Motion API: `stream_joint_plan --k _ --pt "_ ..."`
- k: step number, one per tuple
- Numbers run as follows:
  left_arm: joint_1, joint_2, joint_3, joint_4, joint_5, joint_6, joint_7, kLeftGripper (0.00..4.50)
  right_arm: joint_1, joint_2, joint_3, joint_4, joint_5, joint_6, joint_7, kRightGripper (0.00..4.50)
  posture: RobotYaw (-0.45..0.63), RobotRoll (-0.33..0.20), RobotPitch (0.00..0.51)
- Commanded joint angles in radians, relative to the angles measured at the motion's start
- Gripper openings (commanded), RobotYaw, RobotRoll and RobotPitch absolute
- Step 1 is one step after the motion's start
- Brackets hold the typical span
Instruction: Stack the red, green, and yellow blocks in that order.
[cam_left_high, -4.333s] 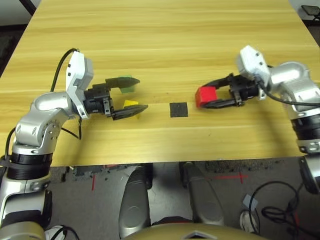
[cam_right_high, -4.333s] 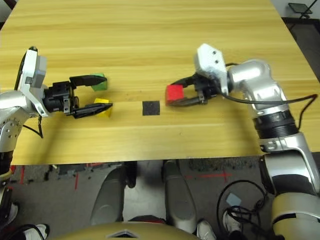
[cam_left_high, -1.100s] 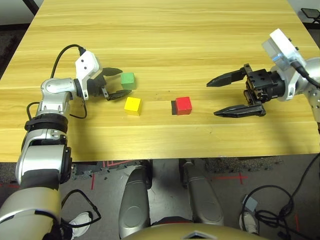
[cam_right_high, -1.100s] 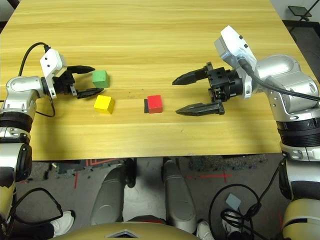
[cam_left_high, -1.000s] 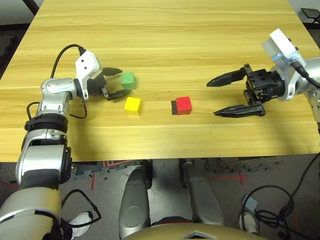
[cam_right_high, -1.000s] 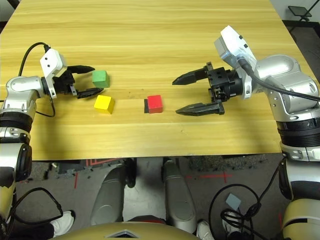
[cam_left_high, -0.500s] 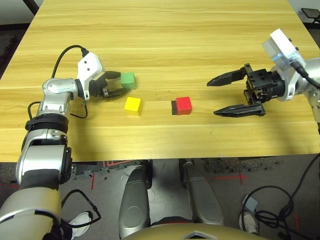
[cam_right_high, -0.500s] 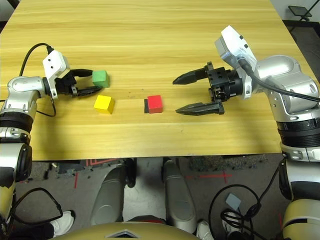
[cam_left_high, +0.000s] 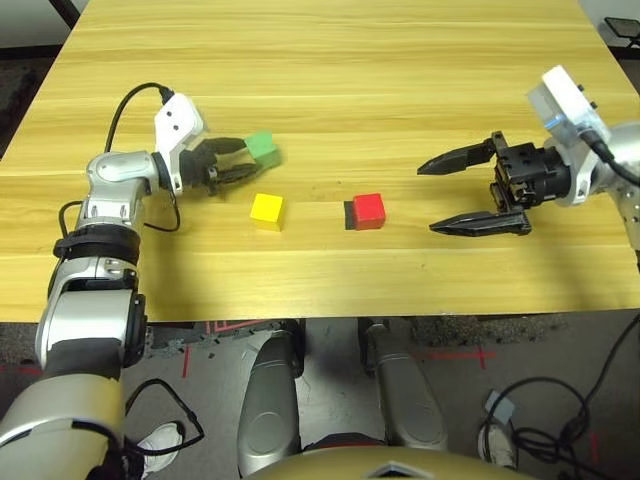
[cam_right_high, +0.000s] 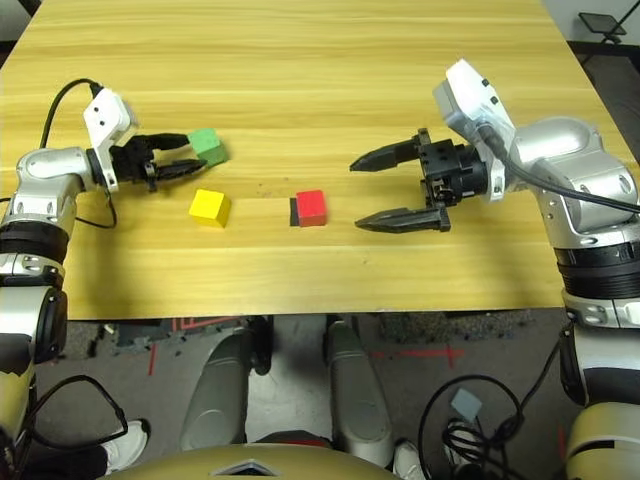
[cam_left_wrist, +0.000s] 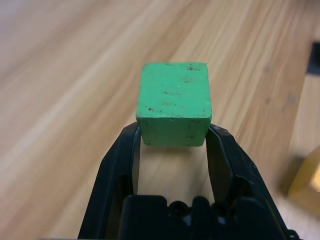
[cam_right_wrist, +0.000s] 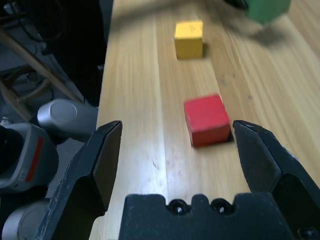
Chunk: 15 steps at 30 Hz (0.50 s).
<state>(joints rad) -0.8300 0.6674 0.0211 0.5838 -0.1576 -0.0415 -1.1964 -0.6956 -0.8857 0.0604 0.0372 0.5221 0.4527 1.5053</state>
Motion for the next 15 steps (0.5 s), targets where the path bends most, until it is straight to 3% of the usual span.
stream_joint_plan --k 1,9,15 --pt "0.047 0.019 0.008 -0.216 -0.067 0.169 0.001 2.04 0.021 0.011 -0.002 0.071 -0.032 -0.073 0.028 4.50 -0.16 -0.170 0.296" --pt "0.039 -0.033 -0.075 -0.539 -0.135 0.510 0.066 2.04 -0.026 0.052 0.017 0.223 -0.100 -0.178 0.077 4.50 -0.13 -0.152 0.286" --pt "0.056 -0.063 -0.162 -0.670 -0.146 0.643 0.089 2.04 -0.015 0.065 0.013 0.220 -0.109 -0.185 0.083 4.50 -0.14 -0.143 0.288"
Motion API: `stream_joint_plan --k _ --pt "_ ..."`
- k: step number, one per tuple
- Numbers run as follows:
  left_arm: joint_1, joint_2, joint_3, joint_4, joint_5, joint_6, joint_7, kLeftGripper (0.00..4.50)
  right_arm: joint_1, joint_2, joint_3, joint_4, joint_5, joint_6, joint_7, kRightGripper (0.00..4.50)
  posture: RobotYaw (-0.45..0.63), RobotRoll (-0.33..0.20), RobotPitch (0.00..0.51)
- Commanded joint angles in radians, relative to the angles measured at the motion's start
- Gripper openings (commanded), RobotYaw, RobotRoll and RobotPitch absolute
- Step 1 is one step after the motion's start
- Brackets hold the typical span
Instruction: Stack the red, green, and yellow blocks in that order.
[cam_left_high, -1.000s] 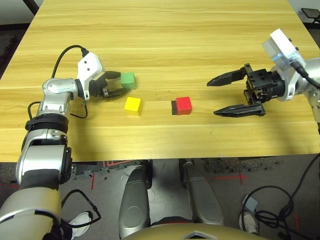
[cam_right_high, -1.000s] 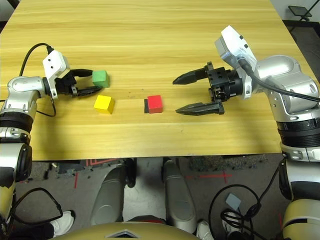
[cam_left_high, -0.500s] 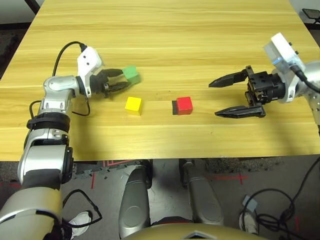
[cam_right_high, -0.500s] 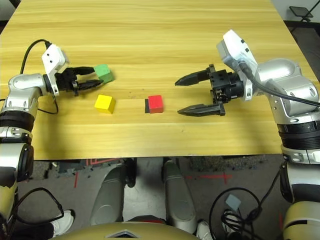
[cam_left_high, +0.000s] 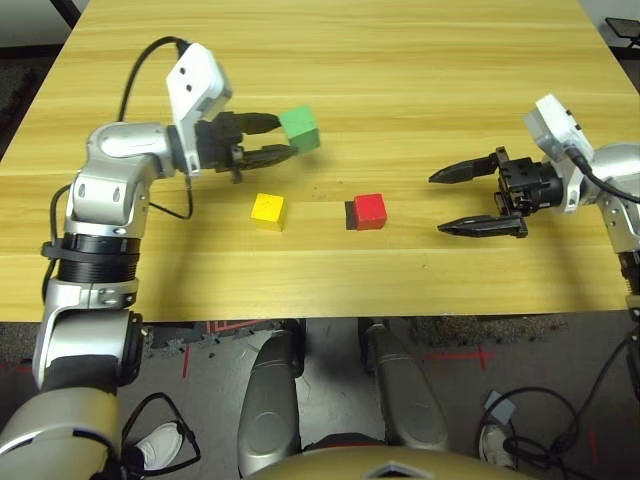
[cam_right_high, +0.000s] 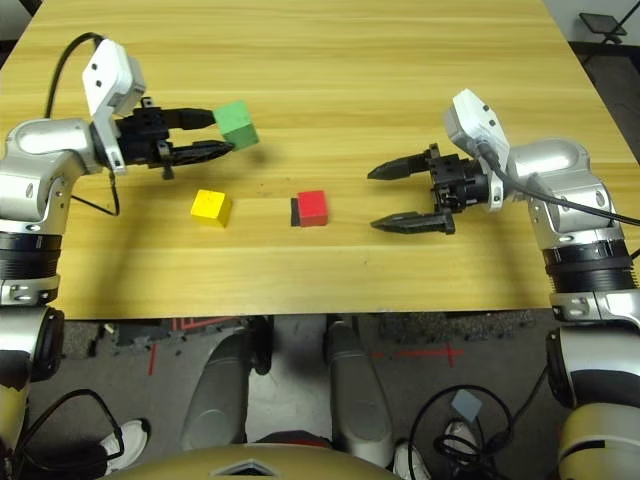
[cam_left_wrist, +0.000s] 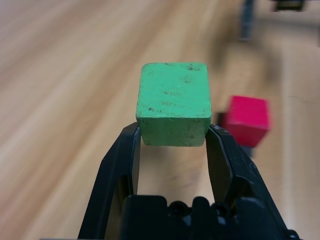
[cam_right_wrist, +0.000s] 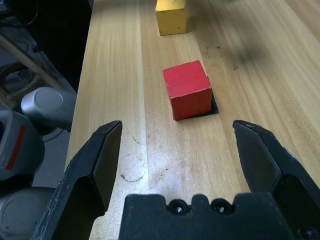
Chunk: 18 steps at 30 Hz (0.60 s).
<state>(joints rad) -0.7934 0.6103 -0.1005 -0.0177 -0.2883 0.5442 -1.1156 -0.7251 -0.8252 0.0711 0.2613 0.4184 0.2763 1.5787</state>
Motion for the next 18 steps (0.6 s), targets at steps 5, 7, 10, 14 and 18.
stream_joint_plan --k 5,7,10,14,18 --pt "0.037 -0.026 -0.089 -0.108 -0.009 0.075 0.026 2.04 0.025 0.009 -0.001 -0.021 -0.005 -0.002 0.005 4.50 -0.15 -0.138 0.291" --pt "0.041 -0.040 -0.103 -0.122 -0.012 0.078 0.032 2.04 0.029 0.010 -0.004 -0.032 -0.004 0.004 0.001 4.50 -0.16 -0.136 0.291" --pt "0.047 -0.054 -0.115 -0.149 -0.020 0.083 0.038 2.04 0.035 0.009 -0.010 -0.046 -0.001 0.012 -0.006 4.50 -0.17 -0.134 0.293" --pt "0.060 -0.062 -0.130 -0.164 -0.012 0.071 0.042 2.04 0.041 0.005 -0.015 -0.057 0.000 0.018 -0.012 4.50 -0.17 -0.136 0.296" --pt "0.073 -0.078 -0.155 -0.162 0.001 0.041 0.042 2.04 0.046 0.003 -0.018 -0.064 0.001 0.023 -0.018 4.50 -0.18 -0.138 0.302"
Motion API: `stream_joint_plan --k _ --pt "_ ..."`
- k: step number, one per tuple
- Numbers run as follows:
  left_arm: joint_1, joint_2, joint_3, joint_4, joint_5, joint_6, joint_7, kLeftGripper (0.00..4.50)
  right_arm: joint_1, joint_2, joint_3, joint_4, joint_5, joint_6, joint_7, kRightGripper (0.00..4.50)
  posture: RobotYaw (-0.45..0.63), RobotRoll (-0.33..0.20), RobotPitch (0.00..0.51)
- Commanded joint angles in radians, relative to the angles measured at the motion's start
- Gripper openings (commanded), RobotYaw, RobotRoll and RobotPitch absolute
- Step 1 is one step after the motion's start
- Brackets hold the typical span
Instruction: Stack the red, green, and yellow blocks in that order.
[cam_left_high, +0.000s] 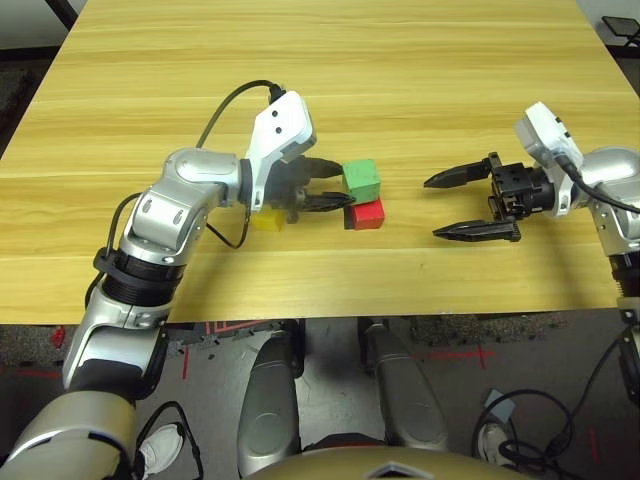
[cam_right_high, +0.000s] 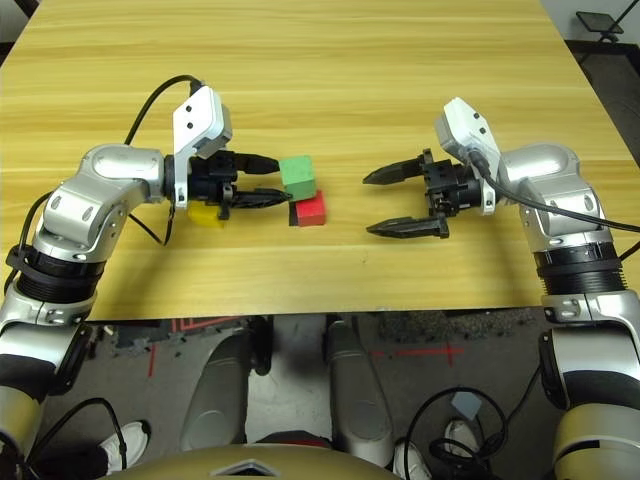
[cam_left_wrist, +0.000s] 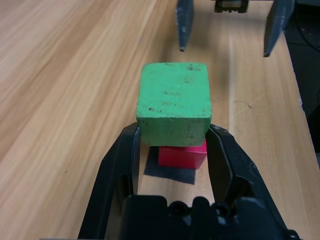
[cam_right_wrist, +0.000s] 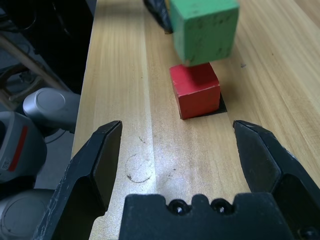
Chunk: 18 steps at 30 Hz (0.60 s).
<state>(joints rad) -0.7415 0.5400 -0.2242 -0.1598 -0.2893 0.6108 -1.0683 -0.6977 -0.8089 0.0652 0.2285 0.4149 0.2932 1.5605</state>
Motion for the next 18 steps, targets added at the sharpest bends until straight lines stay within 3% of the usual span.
stream_joint_plan --k 1,18 --pt "0.022 -0.007 -0.038 -0.025 0.003 -0.028 -0.008 2.04 0.019 -0.013 -0.013 -0.034 0.005 0.008 -0.001 4.50 -0.18 -0.138 0.304" --pt "0.013 0.003 -0.062 0.022 0.026 -0.070 -0.017 2.04 0.034 -0.011 -0.025 -0.047 0.010 0.017 -0.013 4.50 -0.20 -0.136 0.325"
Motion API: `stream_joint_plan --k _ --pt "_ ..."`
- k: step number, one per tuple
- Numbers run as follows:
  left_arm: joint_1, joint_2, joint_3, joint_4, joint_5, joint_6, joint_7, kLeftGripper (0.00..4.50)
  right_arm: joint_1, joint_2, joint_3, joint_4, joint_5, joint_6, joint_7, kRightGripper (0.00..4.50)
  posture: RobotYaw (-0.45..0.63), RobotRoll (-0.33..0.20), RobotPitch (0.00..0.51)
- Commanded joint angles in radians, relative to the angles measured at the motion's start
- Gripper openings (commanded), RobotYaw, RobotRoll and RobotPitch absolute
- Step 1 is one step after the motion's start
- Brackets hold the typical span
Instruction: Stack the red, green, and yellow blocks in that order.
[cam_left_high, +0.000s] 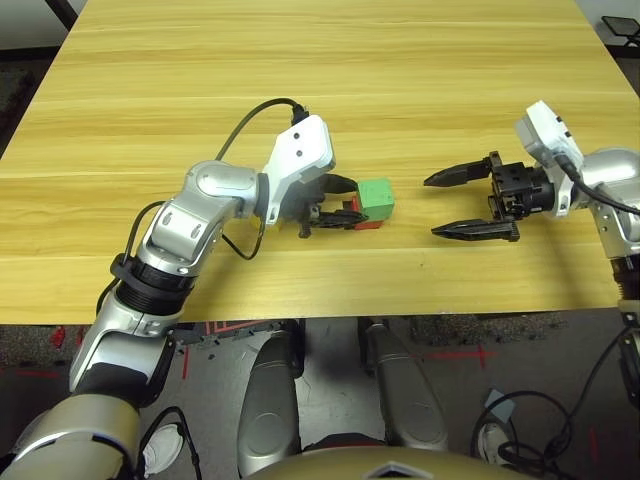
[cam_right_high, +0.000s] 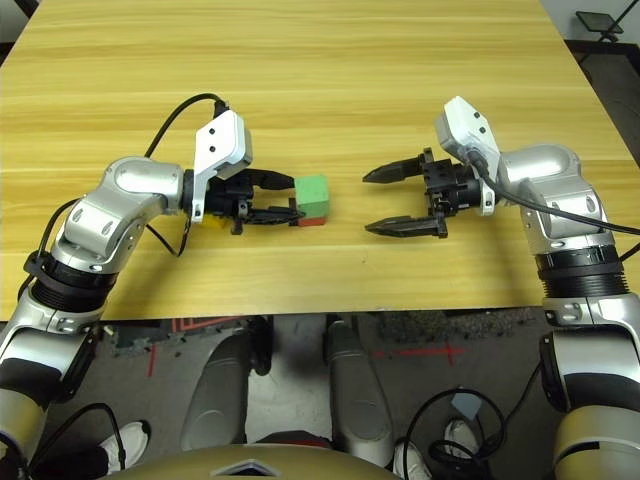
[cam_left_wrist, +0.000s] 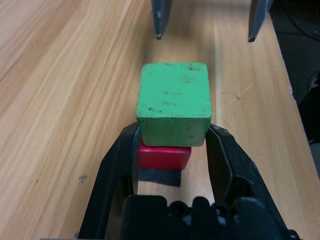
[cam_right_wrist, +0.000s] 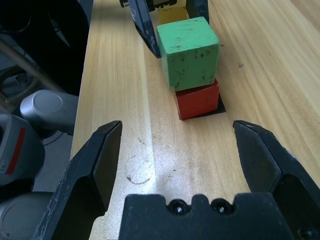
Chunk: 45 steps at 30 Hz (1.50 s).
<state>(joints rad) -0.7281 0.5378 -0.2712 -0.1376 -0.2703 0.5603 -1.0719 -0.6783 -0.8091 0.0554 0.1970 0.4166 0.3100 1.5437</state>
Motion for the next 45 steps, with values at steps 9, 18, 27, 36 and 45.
stream_joint_plan --k 9,18,27,36,45 --pt "-0.006 0.001 -0.020 0.004 0.017 -0.016 -0.009 2.04 0.021 -0.014 -0.019 -0.023 0.012 0.004 0.003 4.50 -0.20 -0.138 0.328" --pt "-0.007 -0.013 0.011 0.005 0.009 -0.014 0.016 4.47 0.013 -0.011 -0.014 -0.013 0.009 0.000 0.005 4.50 -0.20 -0.140 0.327" --pt "-0.005 -0.007 0.301 -0.125 -0.231 0.241 0.152 4.47 0.016 -0.012 -0.015 -0.007 0.009 -0.001 0.009 4.50 -0.17 -0.143 0.316" --pt "0.118 0.119 0.405 -0.190 -0.315 0.315 0.186 4.47 -0.049 0.032 0.020 0.065 -0.013 -0.029 0.035 4.50 -0.10 -0.138 0.312" --pt "0.186 0.299 0.384 -0.084 -0.255 0.110 0.019 4.47 -0.074 0.064 0.038 0.097 -0.026 -0.043 0.055 4.50 -0.06 -0.129 0.314"
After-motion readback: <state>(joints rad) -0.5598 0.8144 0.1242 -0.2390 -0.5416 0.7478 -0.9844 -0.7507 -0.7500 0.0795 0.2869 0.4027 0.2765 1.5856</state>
